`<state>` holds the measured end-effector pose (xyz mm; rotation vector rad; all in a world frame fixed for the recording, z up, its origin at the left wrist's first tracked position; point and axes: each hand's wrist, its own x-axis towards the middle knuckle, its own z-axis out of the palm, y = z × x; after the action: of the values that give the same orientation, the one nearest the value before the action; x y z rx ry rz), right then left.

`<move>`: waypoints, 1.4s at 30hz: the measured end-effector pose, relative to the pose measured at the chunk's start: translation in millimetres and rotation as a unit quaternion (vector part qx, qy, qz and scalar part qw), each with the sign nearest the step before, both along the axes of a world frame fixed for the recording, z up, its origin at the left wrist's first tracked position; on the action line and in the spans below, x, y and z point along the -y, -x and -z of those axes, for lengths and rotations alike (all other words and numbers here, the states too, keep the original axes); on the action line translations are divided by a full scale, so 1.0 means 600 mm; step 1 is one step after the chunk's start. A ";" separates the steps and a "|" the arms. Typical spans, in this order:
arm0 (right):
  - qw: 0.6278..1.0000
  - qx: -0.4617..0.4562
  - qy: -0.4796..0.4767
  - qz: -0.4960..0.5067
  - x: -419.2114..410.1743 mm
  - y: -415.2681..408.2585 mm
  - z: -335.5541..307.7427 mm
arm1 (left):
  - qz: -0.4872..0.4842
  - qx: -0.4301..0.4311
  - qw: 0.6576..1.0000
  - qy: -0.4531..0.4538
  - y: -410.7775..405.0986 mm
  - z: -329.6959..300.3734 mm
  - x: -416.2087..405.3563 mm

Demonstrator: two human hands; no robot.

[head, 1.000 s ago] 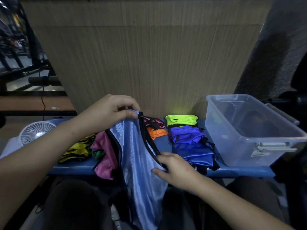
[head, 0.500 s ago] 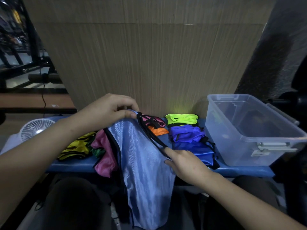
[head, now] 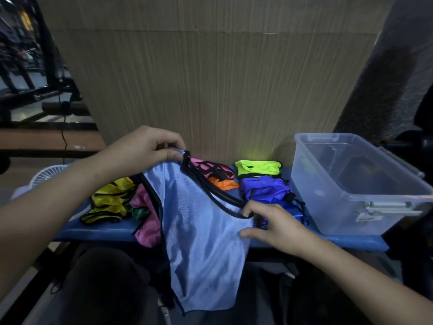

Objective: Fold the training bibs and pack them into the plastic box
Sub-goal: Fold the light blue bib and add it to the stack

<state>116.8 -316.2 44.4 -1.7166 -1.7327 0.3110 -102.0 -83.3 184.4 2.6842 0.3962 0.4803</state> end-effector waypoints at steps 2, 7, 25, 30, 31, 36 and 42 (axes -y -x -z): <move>0.999 -0.038 -0.024 0.025 0.001 0.001 -0.005 | -0.010 0.009 1.000 0.005 -0.001 -0.004 0.002; 0.991 -0.060 -0.057 0.101 -0.006 -0.007 -0.016 | -0.061 0.027 0.998 -0.005 -0.009 -0.014 0.013; 0.977 -0.128 0.019 0.171 -0.025 -0.007 -0.078 | -0.147 0.042 0.978 0.144 -0.008 0.029 0.025; 0.976 -0.134 0.039 0.165 -0.022 -0.006 -0.082 | -0.120 0.033 0.990 0.066 0.000 0.020 -0.004; 0.976 -0.138 0.041 0.163 -0.022 -0.005 -0.082 | -0.125 0.036 0.990 0.057 0.000 0.019 -0.010; 0.974 -0.148 0.049 0.163 -0.029 -0.005 -0.088 | -0.182 0.097 0.971 0.119 -0.005 0.006 -0.019; 0.968 -0.205 0.028 0.143 -0.063 -0.003 -0.104 | -0.197 0.140 0.969 -0.044 -0.026 -0.037 -0.015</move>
<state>118.5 -278.6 106.6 -1.7653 -1.1745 0.5439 -86.3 -74.0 206.4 2.5670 0.8451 0.9994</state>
